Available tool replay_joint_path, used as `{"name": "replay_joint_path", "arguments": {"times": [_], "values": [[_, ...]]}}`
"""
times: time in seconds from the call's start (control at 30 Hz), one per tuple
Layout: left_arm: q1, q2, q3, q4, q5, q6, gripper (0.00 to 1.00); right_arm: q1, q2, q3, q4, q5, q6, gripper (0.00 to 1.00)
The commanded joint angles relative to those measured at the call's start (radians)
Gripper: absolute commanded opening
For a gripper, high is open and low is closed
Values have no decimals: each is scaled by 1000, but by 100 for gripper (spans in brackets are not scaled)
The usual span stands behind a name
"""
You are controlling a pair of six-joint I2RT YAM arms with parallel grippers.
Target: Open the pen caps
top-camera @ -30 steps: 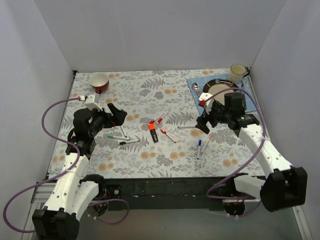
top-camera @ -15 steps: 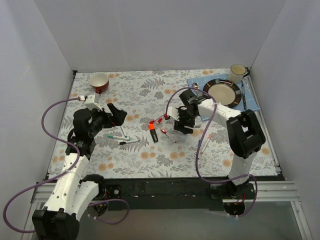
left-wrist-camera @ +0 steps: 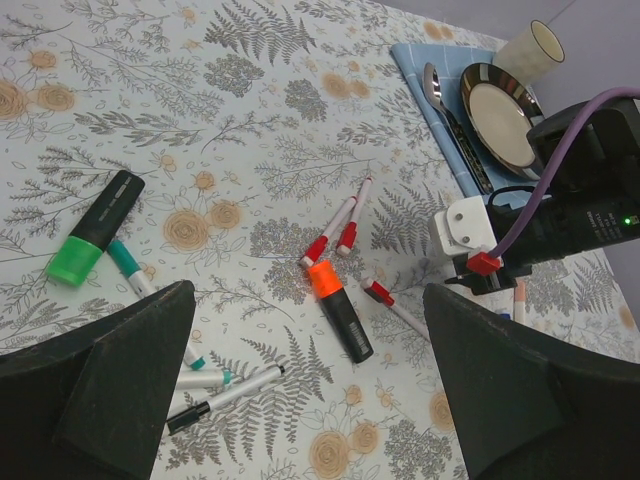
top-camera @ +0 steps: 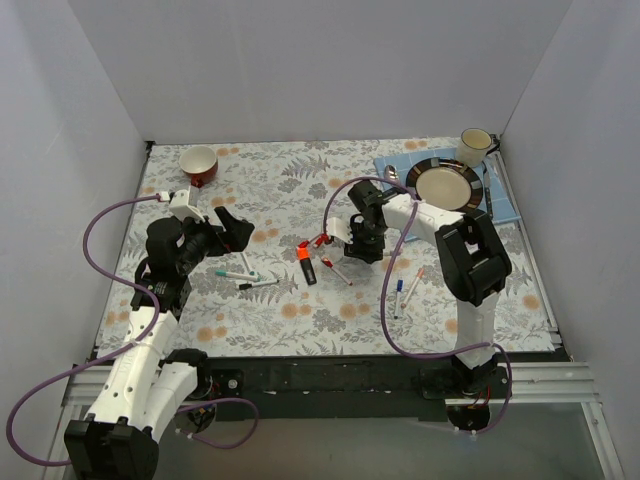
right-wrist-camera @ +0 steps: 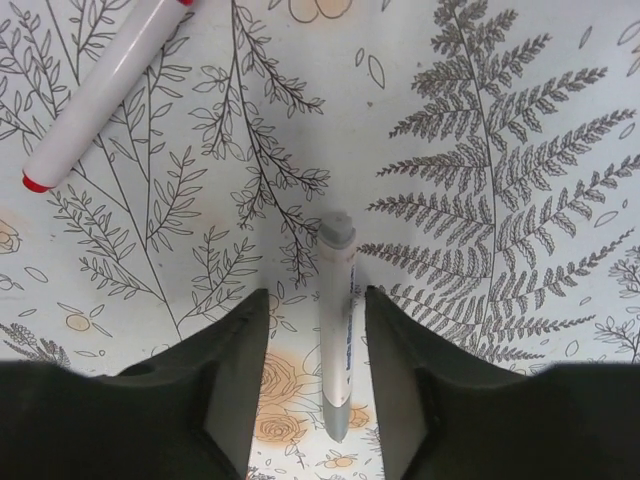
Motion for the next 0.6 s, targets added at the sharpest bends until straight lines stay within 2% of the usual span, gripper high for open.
{"name": "replay_joint_path", "arguments": {"times": [0.0,0.03,0.07,0.13,0.2,0.27,0.37,0.47,0.5,0.57], "values": [[3,-21,19,14,19,3,98,6,50,19,-12,-11,-27,47],[3,-18,19,16,22,2,98,6,56,19,-15,-17,-27,44],[3,-14,19,17,30,2,98,6,59,18,-17,-21,-26,36],[3,-9,19,19,39,-2,98,6,59,10,-9,-37,-12,30],[3,-5,17,22,45,-2,98,4,54,-10,3,-46,0,18],[3,0,17,25,62,-6,98,4,41,-25,27,-55,17,11],[3,6,11,39,108,-23,98,3,22,-51,64,-75,49,4],[2,20,-24,66,107,-113,98,-20,-10,-42,83,-133,87,1],[2,26,-33,98,137,-173,98,-29,-21,-36,89,-153,119,1],[2,51,-56,143,287,-182,98,-60,-64,-24,104,-213,161,1]]}}
